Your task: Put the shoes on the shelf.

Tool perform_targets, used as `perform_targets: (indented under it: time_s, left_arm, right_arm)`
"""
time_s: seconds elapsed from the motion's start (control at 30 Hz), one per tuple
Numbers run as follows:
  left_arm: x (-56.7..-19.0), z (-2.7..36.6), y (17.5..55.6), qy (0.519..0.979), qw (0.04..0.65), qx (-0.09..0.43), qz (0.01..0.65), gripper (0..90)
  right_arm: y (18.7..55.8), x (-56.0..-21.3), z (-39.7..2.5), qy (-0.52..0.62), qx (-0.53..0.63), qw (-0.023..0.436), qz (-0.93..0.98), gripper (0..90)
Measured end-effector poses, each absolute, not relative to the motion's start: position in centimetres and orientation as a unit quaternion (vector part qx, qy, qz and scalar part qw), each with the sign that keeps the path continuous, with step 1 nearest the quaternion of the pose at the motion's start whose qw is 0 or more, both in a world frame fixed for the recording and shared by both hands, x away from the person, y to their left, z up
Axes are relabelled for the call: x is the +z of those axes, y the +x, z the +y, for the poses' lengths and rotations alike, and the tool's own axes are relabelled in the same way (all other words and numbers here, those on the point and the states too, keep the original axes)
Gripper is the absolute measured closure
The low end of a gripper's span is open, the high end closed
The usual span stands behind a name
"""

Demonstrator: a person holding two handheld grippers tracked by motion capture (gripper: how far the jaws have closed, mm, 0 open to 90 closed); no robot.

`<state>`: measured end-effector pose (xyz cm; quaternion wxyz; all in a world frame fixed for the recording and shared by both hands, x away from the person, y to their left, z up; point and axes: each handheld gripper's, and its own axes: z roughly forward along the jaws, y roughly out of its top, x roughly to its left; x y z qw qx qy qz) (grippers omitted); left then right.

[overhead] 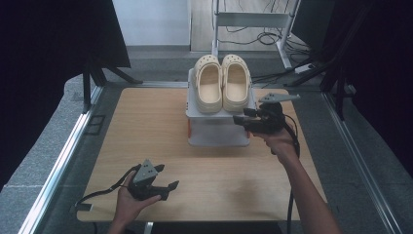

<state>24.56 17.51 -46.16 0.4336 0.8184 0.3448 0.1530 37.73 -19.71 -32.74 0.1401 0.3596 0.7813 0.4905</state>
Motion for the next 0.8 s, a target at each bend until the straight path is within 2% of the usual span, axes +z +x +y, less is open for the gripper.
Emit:
perform_targets:
  time_s: [0.4, 0.8]
  left_arm:
    - [-46.3, 17.4, 24.6, 0.82, 0.43, 0.152, 0.347, 22.4]
    - [-46.3, 17.4, 24.7, 0.82, 0.43, 0.152, 0.346, 22.4]
  right_arm:
    - [35.3, -38.6, -22.4, 0.361, 0.494, 0.118, 0.782, 45.4]
    - [35.3, -39.9, -22.2, 0.358, 0.487, 0.121, 0.787, 44.9]
